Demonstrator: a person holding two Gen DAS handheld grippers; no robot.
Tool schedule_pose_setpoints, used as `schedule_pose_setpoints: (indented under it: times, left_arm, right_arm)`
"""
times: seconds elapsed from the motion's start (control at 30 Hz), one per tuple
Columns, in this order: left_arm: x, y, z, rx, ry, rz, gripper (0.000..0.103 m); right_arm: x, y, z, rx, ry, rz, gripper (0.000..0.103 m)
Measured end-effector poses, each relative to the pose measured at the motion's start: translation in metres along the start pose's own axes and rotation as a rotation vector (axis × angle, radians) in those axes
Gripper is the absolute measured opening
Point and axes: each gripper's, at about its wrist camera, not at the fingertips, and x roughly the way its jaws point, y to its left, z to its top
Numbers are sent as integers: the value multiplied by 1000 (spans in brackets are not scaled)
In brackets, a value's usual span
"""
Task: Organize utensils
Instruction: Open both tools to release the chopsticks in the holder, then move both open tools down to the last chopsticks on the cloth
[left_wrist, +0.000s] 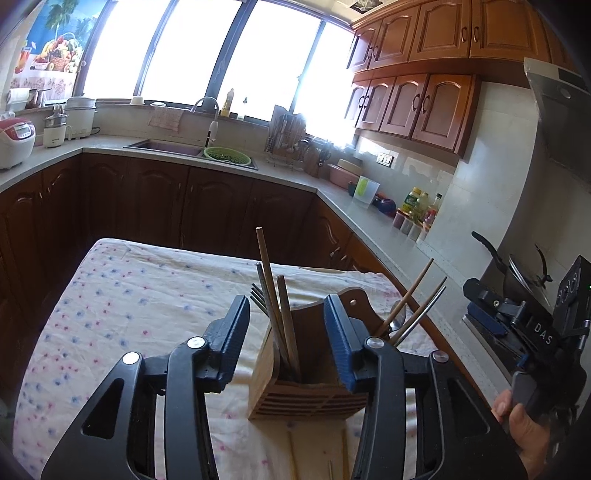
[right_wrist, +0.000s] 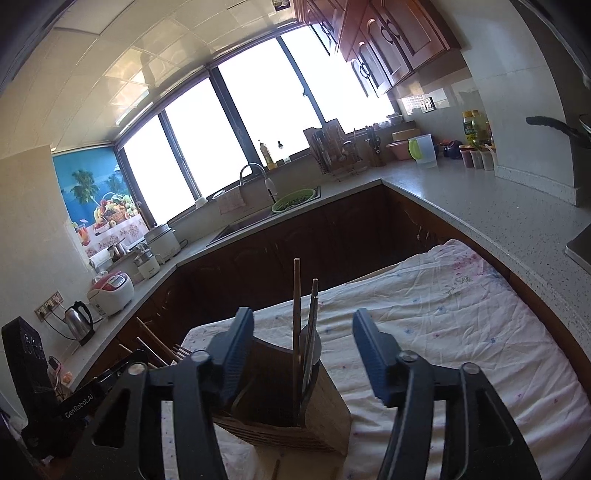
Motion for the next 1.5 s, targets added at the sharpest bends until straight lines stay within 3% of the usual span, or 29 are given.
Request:
schedule_pose_setpoints:
  times: [0.17, 0.27, 0.5, 0.9, 1.5]
  left_arm:
    - [-17, 1, -9, -5, -13, 23, 68]
    - [-28, 5, -18, -16, -17, 42, 76]
    - [-45, 16, -47, -46, 30, 76, 77]
    - [-55, 21, -96, -66, 129, 90, 77]
    - [-25, 8, -133, 0, 284, 108, 77]
  right_arm:
    - [-21, -2, 0, 32, -40, 21, 87]
    - [-35, -3, -4, 42, -55, 28, 92]
    - [-61, -8, -27, 43, -47, 8, 96]
    - [-81, -23, -79, 64, 65, -34, 96]
    - [-69, -38, -133, 89, 209, -81, 96]
